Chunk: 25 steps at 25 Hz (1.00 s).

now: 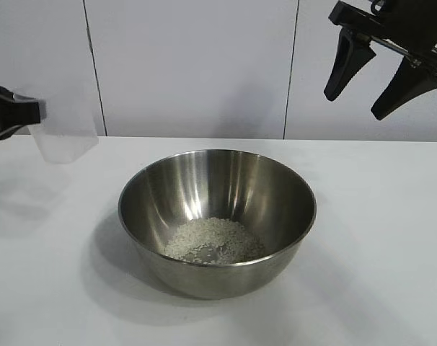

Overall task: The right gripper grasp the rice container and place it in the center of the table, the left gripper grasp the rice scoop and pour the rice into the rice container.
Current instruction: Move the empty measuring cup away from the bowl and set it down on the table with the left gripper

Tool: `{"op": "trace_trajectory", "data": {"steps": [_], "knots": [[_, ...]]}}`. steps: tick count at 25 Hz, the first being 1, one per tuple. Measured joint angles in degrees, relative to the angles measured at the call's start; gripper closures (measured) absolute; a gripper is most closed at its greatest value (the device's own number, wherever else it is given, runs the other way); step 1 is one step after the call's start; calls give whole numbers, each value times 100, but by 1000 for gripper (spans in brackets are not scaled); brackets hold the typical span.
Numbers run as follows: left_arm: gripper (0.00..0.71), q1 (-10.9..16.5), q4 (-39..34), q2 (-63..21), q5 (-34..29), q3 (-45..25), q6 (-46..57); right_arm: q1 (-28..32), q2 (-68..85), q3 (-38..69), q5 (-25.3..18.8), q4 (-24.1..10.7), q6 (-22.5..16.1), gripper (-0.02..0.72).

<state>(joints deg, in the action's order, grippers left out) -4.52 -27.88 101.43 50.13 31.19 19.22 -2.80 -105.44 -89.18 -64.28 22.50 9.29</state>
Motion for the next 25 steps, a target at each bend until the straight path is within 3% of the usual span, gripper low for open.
{"op": "trace_trajectory", "data": {"steps": [11,17,20,23,25], "knots": [[707,0,489,1766,1161,0,-840,0,0,0,0,0,0,219],[702,0,933,2016,1471,11,-1425,0,0,0,0,0,0,219],[613,0,1273,2041,1500,26,-1582,0,0,0,4,0,0,219],[438,0,1356,2041,1500,26,-1676,0,0,0,43,0,0,219],[368,0,1356,2041,1506,26,-1688,0,0,0,43,0,0,219]]}}
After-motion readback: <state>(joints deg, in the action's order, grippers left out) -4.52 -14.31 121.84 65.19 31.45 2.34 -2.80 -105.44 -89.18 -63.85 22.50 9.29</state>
